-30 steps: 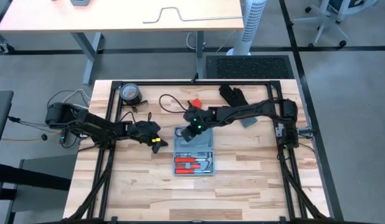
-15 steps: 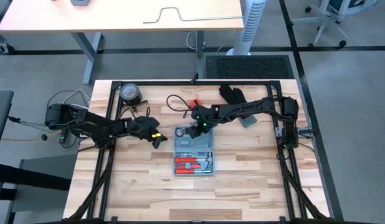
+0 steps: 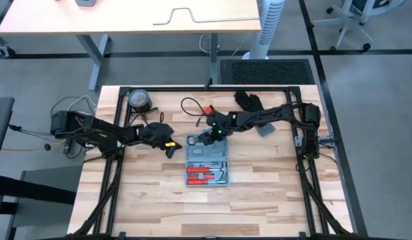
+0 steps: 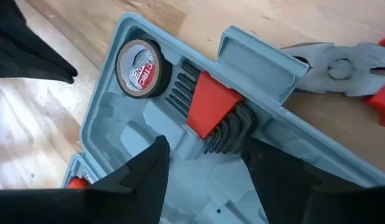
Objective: Prefit tool cases
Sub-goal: Remove the black Allen wrench set from the gray toolbox
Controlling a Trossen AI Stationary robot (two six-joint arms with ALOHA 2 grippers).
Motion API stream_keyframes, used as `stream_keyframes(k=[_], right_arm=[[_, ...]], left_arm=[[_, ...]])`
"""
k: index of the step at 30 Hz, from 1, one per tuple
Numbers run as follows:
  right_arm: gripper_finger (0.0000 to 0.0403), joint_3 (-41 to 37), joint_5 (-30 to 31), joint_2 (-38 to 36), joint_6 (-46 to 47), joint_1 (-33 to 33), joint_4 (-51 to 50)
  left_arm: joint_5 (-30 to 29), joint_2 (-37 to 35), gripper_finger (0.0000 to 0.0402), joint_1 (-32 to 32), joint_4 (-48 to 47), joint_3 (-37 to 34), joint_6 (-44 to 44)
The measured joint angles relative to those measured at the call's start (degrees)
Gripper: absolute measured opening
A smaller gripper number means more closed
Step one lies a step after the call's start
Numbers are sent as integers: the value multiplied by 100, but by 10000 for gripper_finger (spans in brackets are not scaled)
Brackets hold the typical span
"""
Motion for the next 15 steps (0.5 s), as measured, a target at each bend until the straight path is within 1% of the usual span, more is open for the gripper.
stream_keyframes(k=[2,9,15], right_arm=[[218,0,135,-2,-8,0,-46],[218,-4,167,-59,-117,-115,-163],[218,-10,214,-232,-279,-146,-287]], left_arm=[[11,238,0,0,-67,166,24],[218,987,0,-2,-50,419,109],[306,1044,0,1,-15,459,179]])
